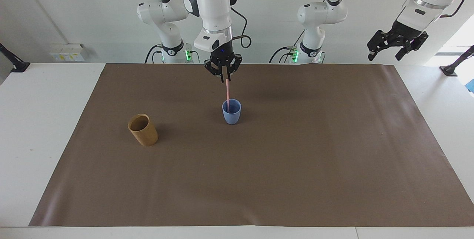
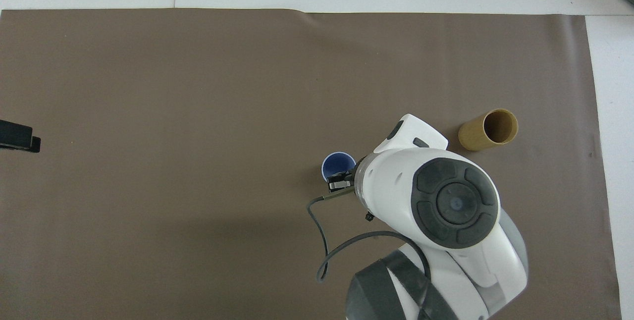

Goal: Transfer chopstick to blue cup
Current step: 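Lower the chopstick into the blue cup and open the right gripper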

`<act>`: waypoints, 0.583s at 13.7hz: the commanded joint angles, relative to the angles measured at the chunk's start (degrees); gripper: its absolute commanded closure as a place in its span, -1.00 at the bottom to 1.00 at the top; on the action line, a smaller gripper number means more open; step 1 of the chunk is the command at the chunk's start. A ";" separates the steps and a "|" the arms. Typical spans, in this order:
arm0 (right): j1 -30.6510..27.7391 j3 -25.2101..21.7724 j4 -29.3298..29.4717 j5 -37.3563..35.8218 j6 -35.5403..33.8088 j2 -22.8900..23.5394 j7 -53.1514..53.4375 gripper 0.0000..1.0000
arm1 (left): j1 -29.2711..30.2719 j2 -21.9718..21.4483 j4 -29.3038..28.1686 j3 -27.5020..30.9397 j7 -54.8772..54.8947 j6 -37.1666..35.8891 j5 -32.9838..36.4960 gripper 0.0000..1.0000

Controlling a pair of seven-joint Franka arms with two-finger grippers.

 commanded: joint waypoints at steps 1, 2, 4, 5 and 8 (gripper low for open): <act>-0.98 0.29 -0.27 0.80 0.40 -0.77 -1.44 0.19 | 0.65 -0.94 -0.62 -0.30 0.57 -0.69 0.62 -1.00; -1.15 0.12 0.17 0.80 0.40 -0.85 -1.53 0.04 | 0.65 -0.94 -0.62 -0.30 0.57 -0.69 0.62 -1.00; -3.78 0.03 0.96 0.80 0.22 -1.73 -1.62 -0.24 | 0.65 -0.94 -0.62 -0.30 0.57 -0.69 0.62 -1.00; -5.01 -0.23 1.75 0.80 -0.74 -2.43 -1.71 -0.49 | 0.65 -1.03 -0.62 -0.30 0.57 -0.69 0.62 -1.00; -10.45 -0.41 5.96 0.80 -6.09 -2.88 -2.67 -1.00 | 0.65 -0.94 -0.62 -0.30 0.57 -0.69 0.62 -1.00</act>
